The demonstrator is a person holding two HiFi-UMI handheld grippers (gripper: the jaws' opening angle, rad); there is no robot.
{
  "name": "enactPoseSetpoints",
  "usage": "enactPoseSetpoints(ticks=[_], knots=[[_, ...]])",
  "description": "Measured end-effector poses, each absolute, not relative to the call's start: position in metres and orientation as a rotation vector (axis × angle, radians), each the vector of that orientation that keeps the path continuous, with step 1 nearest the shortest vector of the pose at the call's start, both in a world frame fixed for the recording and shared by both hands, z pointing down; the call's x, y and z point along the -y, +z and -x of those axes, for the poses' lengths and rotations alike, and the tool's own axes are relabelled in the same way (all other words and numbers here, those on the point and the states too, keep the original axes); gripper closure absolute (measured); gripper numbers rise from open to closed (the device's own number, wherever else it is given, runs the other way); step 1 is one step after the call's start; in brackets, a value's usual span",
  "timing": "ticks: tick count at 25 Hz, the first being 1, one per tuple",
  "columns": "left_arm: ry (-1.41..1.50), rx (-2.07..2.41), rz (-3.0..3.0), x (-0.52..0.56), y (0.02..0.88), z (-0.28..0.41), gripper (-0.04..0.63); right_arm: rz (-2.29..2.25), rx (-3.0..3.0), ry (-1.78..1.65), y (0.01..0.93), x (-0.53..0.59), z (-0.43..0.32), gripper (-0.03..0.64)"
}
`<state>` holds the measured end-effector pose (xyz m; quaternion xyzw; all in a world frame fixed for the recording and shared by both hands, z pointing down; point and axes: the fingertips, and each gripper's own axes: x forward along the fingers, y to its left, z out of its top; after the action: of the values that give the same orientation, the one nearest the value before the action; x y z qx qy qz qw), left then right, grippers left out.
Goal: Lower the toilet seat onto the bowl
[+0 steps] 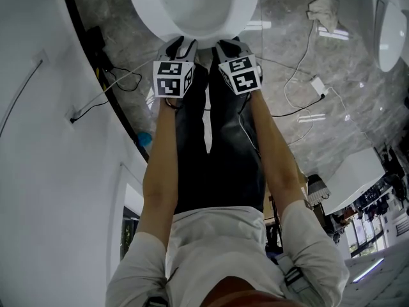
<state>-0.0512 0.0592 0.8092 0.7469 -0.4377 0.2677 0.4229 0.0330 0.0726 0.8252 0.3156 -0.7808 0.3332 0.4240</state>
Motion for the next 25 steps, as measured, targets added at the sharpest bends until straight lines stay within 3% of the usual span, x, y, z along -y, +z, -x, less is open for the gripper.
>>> enactPoseSetpoints(ticks=[9,21,25], knots=[[0.647,1.115,-1.878,-0.058,0.799,0.057,0.436,-0.809,1.962,0.790,0.823,-0.067,-0.033,0.574],[0.580,1.175,-1.964,-0.035,0.739,0.064,0.437,-0.960,2.122,0.666,0.730,-0.015,-0.035,0.576],[0.544,1.208,-2.027,-0.018,0.700,0.068,0.482,-1.003,2.183,0.625,0.687,0.002,-0.035,0.581]])
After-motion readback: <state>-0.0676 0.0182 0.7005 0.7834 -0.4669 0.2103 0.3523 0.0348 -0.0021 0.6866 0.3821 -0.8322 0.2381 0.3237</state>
